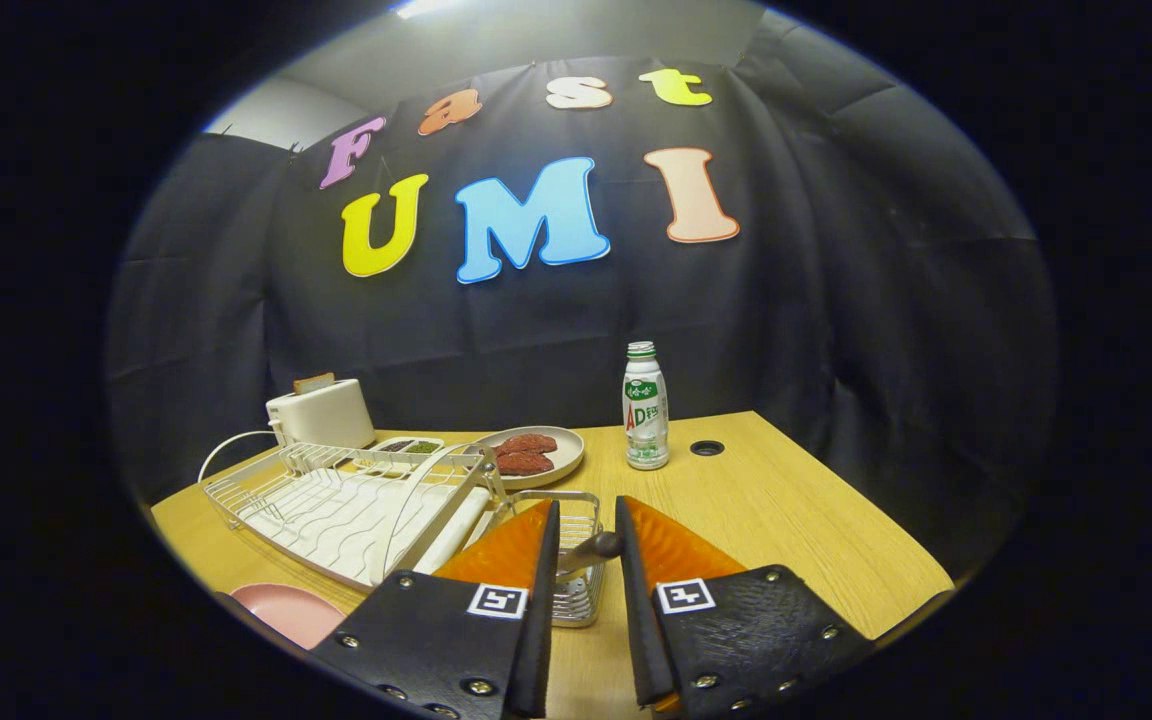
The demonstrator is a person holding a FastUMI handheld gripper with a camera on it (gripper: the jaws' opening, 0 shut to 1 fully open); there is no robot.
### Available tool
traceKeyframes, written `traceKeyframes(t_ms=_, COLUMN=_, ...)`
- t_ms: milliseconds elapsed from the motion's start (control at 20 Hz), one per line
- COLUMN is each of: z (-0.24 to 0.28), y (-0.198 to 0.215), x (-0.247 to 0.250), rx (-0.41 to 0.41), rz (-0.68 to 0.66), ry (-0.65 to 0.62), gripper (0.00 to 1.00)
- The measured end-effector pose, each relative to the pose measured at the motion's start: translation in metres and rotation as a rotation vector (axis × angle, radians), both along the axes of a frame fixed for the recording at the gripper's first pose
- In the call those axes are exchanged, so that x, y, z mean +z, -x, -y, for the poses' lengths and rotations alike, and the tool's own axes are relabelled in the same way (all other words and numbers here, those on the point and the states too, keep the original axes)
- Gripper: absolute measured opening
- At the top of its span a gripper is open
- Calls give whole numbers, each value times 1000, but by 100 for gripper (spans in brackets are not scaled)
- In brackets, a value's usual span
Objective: Take the plate from the dish rack, then take the spoon from the basket and place it into the plate.
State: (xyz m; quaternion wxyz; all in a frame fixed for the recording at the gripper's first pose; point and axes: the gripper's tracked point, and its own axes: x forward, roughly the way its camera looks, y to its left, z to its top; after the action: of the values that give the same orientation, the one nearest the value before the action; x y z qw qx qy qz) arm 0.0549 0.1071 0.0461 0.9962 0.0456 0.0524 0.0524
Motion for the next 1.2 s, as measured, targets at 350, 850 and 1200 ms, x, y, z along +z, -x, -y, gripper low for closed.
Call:
traceKeyframes(t_ms=350, z=-16, y=0, x=-3, rx=18, rz=-20, ry=39, gripper=9)
traceKeyframes(t_ms=850, z=-18, y=0, x=20, rx=9, rz=-71, ry=37, gripper=4)
traceKeyframes(t_ms=1200, z=-8, y=19, x=82, rx=11, rz=-48, ry=77, gripper=4)
